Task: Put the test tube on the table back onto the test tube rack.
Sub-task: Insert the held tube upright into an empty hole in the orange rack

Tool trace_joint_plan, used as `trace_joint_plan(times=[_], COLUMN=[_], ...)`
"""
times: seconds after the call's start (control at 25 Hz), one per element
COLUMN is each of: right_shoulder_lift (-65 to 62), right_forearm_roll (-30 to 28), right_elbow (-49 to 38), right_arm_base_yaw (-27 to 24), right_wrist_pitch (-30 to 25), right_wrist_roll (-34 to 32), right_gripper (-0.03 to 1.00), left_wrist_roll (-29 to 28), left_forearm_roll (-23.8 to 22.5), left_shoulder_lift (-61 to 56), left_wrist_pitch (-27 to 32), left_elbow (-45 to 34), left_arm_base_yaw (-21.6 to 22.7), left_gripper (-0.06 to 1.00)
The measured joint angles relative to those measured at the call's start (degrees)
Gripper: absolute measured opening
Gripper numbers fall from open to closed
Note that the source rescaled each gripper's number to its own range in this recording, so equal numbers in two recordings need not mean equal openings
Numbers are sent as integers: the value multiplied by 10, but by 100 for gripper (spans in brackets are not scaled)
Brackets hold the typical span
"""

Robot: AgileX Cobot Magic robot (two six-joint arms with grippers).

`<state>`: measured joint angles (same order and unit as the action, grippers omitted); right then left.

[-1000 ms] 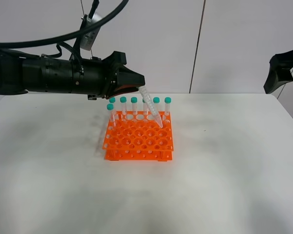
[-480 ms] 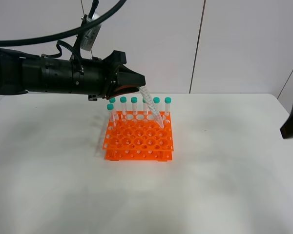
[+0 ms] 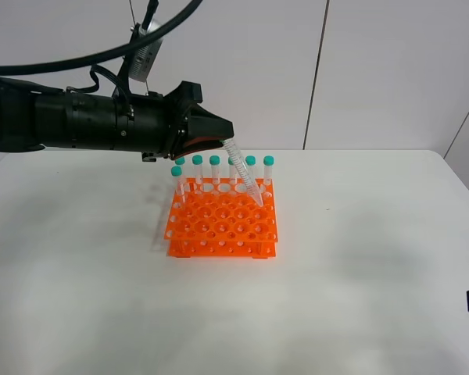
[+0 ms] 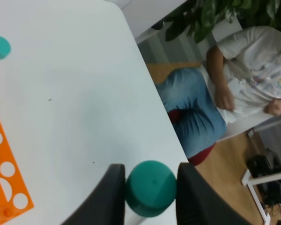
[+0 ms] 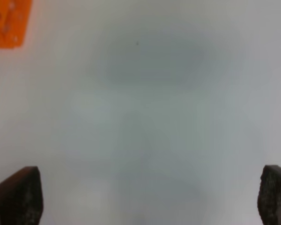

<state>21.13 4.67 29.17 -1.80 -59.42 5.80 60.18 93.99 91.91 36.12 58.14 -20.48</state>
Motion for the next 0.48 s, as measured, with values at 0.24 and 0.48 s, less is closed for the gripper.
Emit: trace_joint_plan(times=[0.24, 0.48], right_shoulder_lift=[-127, -214], right_forearm_roll=[0, -2], right_elbow=[-3, -4], right_arm_base_yaw=[0, 0], right_wrist_pitch=[2, 1], right_wrist_roll=[0, 0], right_gripper=[100, 100], left_wrist_roll=[0, 0], left_forearm_roll=[-20, -25], left_shoulder_lift=[0, 0], left_wrist_pitch=[6, 6], left_elbow=[0, 1], left_arm_base_yaw=[0, 0], left_gripper=[1, 1])
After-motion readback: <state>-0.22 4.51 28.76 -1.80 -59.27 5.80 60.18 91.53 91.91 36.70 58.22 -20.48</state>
